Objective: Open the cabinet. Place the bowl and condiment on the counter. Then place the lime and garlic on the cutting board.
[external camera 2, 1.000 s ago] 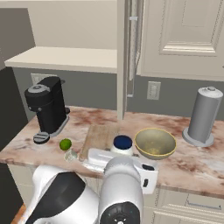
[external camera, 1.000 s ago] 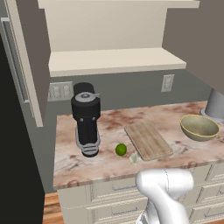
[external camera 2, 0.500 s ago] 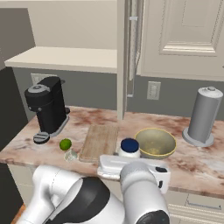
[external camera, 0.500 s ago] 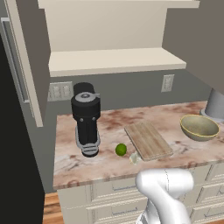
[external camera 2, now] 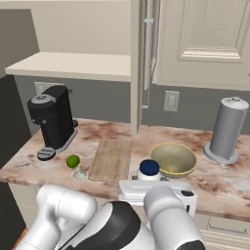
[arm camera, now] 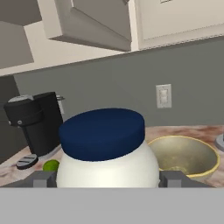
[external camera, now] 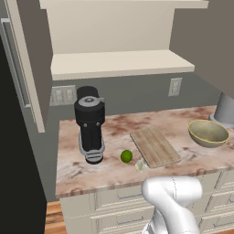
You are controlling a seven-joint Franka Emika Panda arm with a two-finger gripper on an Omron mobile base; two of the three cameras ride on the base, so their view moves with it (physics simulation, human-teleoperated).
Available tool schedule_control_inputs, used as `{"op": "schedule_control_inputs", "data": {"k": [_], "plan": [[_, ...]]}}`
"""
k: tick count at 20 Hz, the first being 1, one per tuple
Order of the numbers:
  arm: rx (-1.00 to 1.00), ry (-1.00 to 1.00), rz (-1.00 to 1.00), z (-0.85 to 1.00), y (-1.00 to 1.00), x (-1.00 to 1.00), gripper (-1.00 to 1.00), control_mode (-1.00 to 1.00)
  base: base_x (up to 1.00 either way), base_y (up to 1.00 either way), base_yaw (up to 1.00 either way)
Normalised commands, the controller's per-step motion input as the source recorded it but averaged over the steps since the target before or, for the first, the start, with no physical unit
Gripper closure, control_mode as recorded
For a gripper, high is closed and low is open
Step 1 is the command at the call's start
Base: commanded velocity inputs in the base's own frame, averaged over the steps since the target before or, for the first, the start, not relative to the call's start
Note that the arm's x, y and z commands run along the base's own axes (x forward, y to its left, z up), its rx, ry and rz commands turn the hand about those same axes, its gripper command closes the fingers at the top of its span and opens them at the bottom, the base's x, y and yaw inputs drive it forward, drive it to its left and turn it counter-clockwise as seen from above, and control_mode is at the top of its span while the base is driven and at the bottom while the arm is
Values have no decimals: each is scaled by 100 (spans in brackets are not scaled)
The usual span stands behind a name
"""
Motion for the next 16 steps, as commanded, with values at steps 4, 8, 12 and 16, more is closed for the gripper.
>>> {"op": "schedule_control_inputs", "data": {"k": [4, 8, 12, 16], "plan": [[0, -3, 2, -13, -17, 1, 100, -100, 0, 0, 0], [0, -3, 1, -10, -10, 6, 100, -100, 0, 0, 0], [0, -1, 0, -10, -1, 13, 100, -100, 0, 0, 0], [0, -1, 0, -12, -1, 15, 100, -100, 0, 0, 0]]}}
